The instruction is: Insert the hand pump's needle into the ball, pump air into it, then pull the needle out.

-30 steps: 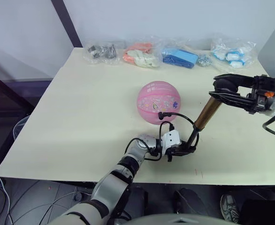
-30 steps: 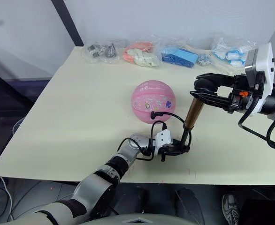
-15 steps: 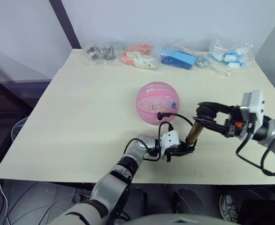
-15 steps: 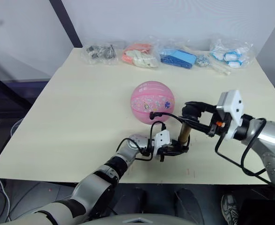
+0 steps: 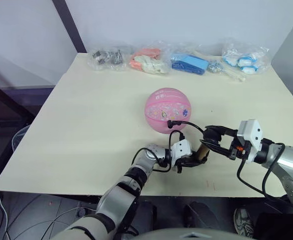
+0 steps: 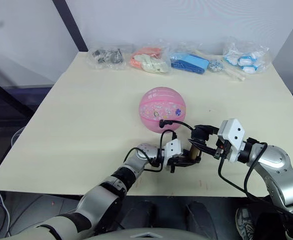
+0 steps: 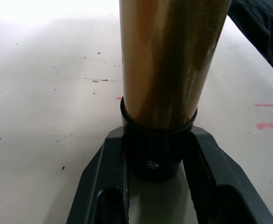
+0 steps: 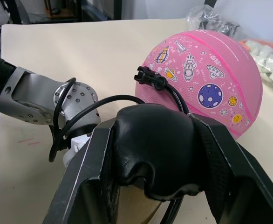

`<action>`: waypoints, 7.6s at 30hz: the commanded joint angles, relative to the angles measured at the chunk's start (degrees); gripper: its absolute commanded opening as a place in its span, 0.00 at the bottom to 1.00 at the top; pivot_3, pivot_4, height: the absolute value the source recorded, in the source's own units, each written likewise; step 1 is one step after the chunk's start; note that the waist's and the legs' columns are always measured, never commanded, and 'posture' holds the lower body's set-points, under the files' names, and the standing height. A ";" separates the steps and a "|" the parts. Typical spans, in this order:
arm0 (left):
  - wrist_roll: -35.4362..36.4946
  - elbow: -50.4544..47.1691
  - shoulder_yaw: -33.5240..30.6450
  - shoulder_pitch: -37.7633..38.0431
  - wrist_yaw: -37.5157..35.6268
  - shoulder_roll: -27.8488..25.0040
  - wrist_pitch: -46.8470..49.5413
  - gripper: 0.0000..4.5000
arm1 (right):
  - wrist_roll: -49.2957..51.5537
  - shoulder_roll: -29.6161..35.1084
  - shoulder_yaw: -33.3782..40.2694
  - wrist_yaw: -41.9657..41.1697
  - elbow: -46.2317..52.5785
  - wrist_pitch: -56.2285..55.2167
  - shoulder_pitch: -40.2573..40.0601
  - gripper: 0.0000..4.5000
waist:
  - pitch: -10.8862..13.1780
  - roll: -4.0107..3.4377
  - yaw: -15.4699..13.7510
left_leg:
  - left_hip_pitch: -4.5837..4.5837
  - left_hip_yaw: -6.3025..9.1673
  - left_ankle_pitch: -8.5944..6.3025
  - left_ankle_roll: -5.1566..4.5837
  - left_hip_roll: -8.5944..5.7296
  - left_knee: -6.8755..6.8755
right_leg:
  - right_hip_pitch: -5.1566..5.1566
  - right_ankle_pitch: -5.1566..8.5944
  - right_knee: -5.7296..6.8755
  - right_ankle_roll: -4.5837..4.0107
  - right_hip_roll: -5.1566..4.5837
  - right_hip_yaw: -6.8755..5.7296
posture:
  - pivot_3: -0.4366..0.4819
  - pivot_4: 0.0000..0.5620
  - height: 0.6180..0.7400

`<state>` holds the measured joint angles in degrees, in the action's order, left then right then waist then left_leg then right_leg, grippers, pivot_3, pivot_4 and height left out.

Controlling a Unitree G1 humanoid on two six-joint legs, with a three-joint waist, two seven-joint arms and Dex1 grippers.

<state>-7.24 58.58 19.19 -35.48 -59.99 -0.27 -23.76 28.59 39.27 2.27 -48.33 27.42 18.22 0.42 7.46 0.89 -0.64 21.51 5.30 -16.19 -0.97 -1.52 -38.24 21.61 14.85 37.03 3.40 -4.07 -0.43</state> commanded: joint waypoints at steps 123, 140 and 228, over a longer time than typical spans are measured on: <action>-2.90 4.70 2.39 2.34 1.14 -1.31 0.98 0.25 | 24.85 16.51 18.28 -2.49 1.31 20.05 21.60 0.44 | 0.28 -0.30 -0.02 | 0.18 0.03 -0.01 -0.02 -0.07 -0.04 | 0.06 -0.07 -0.12 0.09 -0.11 -0.01 | 0.48 0.27 1.00; -1.97 4.60 1.81 2.40 0.96 -1.30 0.78 0.25 | 20.93 14.47 13.23 -0.65 2.28 19.08 19.52 0.44 | 0.30 -0.29 -0.01 | 0.18 0.02 -0.01 -0.02 -0.03 -0.04 | 0.07 -0.07 -0.12 0.09 -0.11 -0.01 | 0.48 0.27 1.00; -2.77 5.09 2.67 2.02 1.52 -1.74 1.05 0.25 | 25.97 17.81 16.63 -0.38 1.02 26.28 28.56 0.44 | 0.52 -0.35 -0.07 | 0.25 -0.03 -0.01 -0.03 0.03 -0.03 | 0.15 -0.08 -0.13 0.09 -0.15 0.02 | 0.48 0.27 1.00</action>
<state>-6.52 59.47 19.80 -35.83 -58.85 -0.14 -25.32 55.16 57.27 16.49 -49.48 26.39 47.29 28.29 7.98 0.53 -0.71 21.76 5.26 -16.20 -1.00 -1.49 -38.27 21.76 14.77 36.90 3.49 -4.21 -0.41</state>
